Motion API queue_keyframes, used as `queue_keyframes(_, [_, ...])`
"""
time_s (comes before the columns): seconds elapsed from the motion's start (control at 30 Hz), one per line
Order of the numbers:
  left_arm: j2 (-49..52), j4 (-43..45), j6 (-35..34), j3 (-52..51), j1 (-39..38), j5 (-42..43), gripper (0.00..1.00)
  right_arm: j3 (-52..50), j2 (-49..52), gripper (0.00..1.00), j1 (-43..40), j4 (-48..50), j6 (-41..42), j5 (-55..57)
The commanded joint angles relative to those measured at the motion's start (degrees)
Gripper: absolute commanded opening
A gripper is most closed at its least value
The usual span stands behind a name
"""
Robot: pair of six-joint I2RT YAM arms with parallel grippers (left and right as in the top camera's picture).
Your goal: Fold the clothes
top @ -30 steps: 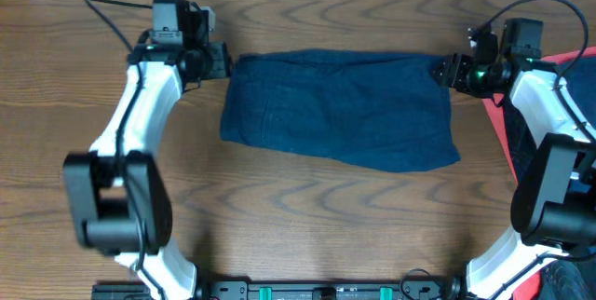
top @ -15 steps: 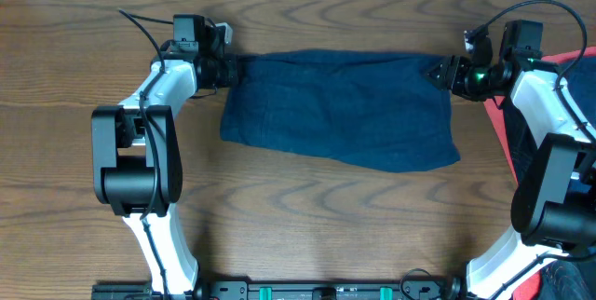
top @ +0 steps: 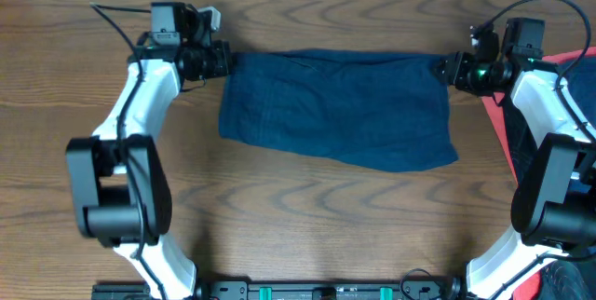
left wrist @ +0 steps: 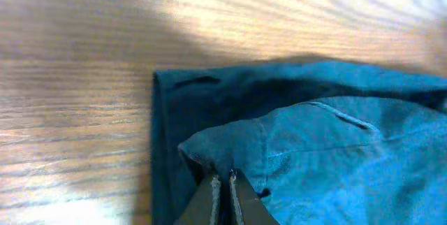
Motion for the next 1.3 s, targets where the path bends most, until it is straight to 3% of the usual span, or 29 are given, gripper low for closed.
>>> queue_keyframes(0.0, [-1.60, -1.22, -0.07, 0.22, 0.31, 0.72, 0.06, 0.37, 0.04, 0.63, 0.04, 1.70, 0.81, 1.73])
queue_keyframes(0.37, [-1.79, -4.76, -0.07, 0.22, 0.31, 0.76, 0.06, 0.37, 8.87, 0.60, 3.10, 10.40, 2.34, -3.19])
queue_keyframes(0.67, [-1.79, -5.22, -0.07, 0.22, 0.31, 0.74, 0.06, 0.39, 10.38, 0.35, 3.34, 15.21, 4.90, -6.16])
queue_keyframes(0.77, [-1.79, -5.22, -0.07, 0.22, 0.31, 0.74, 0.06, 0.42, 10.36, 0.31, 3.02, 15.82, 4.90, -9.14])
queue_keyframes(1.03, [-2.64, -6.08, 0.66, 0.22, 0.31, 0.70, 0.06, 0.48, 9.97, 0.01, 1.33, 16.11, 4.92, -18.69])
queue_keyframes(1.27, [-8.55, -10.12, 2.21, 0.22, 0.31, -3.85, 0.06, 0.48, 5.62, 0.02, -0.44, 13.40, 4.79, -19.96])
